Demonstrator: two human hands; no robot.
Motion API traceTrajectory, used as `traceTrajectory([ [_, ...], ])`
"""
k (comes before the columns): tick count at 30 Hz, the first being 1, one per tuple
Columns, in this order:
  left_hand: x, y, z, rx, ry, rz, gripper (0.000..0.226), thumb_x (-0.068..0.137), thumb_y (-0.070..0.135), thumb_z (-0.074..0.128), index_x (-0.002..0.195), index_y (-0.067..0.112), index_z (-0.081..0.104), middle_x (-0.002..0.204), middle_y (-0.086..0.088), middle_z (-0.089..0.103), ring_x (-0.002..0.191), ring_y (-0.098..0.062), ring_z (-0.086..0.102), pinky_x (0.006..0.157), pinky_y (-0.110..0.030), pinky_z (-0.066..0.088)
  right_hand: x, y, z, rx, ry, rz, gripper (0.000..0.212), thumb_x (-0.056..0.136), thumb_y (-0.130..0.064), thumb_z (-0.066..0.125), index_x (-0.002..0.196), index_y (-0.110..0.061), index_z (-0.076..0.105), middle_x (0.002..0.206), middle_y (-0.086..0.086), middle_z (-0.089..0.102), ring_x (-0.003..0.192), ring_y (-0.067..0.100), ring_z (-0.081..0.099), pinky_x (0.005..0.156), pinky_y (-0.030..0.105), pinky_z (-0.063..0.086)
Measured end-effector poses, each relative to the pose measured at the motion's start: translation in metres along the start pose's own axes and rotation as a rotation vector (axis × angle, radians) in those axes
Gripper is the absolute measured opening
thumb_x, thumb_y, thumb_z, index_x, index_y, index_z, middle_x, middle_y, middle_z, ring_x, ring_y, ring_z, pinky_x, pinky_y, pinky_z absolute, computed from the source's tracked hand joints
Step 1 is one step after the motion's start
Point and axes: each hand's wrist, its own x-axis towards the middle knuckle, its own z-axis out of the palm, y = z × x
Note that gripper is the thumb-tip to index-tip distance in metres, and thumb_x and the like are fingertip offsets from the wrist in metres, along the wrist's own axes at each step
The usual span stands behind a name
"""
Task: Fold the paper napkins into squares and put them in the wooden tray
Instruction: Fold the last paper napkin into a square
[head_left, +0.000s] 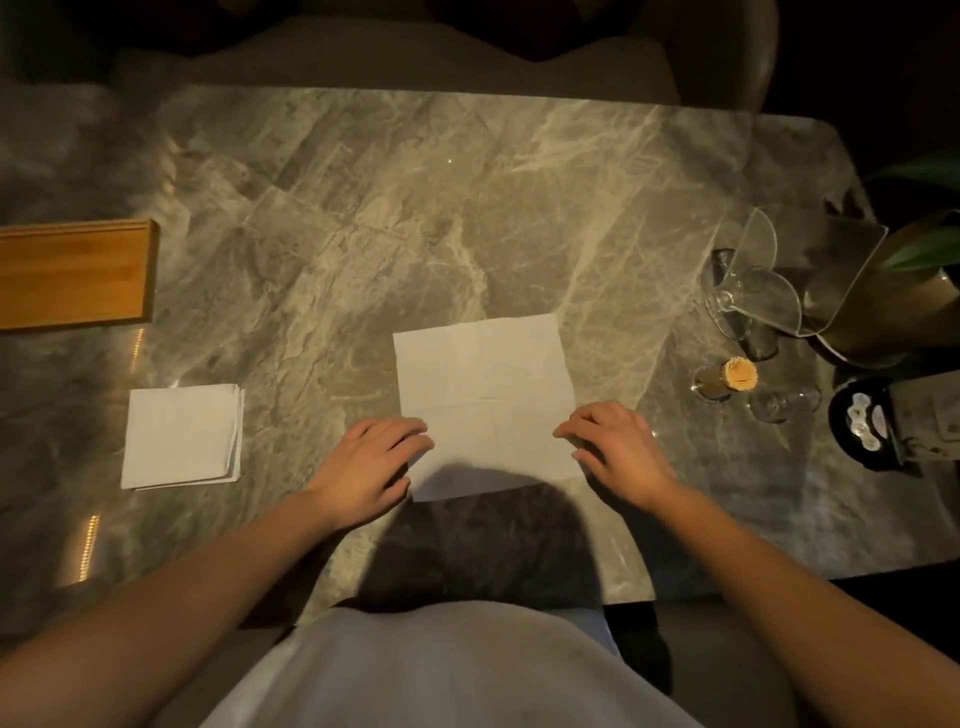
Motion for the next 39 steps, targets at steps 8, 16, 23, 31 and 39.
traceTrajectory([
  [8, 0.015, 0.003, 0.012, -0.028, 0.068, -0.062, 0.023, 0.080, 0.024, 0.064, 0.102, 0.025, 0.058, 0.114, 0.002, 0.058, 0.108, -0.019, 0.055, 0.092, -0.035, 0.039, 0.000, -0.004, 0.018, 0.033, 0.129, 0.004, 0.023, 0.081, -0.022, 0.072, 0.103, -0.024, 0.069, 0.104, 0.001, 0.061, 0.102, 0.024, 0.055, 0.082, 0.030, 0.034],
  [16, 0.006, 0.004, 0.009, -0.129, 0.064, -0.129, 0.039, 0.078, 0.038, 0.057, 0.115, 0.023, 0.055, 0.131, 0.001, 0.053, 0.121, -0.019, 0.048, 0.100, -0.037, 0.033, -0.001, -0.007, 0.014, 0.270, 0.127, 0.114, 0.012, 0.095, -0.021, 0.051, 0.097, -0.018, 0.063, 0.098, -0.003, 0.064, 0.095, 0.017, 0.055, 0.080, 0.042, 0.050],
  [23, 0.016, 0.013, 0.009, -0.172, 0.172, -0.223, 0.051, 0.072, 0.007, 0.068, 0.119, 0.024, 0.056, 0.133, 0.000, 0.052, 0.119, -0.023, 0.047, 0.092, -0.039, 0.035, -0.004, -0.006, 0.008, 0.319, 0.026, 0.065, 0.014, 0.097, -0.027, 0.046, 0.098, -0.023, 0.060, 0.098, -0.006, 0.063, 0.092, 0.014, 0.056, 0.078, 0.044, 0.051],
  [31, 0.026, 0.007, 0.003, -0.426, 0.214, -0.329, 0.029, 0.078, 0.007, 0.066, 0.104, 0.021, 0.066, 0.105, 0.000, 0.067, 0.098, -0.021, 0.058, 0.081, -0.036, 0.046, -0.005, 0.004, 0.002, 0.348, 0.151, 0.101, 0.047, 0.083, 0.009, 0.046, 0.124, -0.013, 0.054, 0.121, 0.007, 0.057, 0.110, 0.023, 0.053, 0.093, 0.036, 0.047],
  [39, 0.023, 0.003, -0.002, -0.504, 0.130, -0.324, 0.015, 0.084, 0.015, 0.060, 0.096, 0.024, 0.064, 0.095, 0.003, 0.068, 0.086, -0.018, 0.059, 0.072, -0.040, 0.050, 0.013, -0.009, 0.017, 0.402, 0.166, 0.127, 0.021, 0.087, -0.019, 0.065, 0.109, -0.019, 0.068, 0.113, -0.003, 0.057, 0.102, 0.013, 0.055, 0.082, 0.031, 0.050],
])
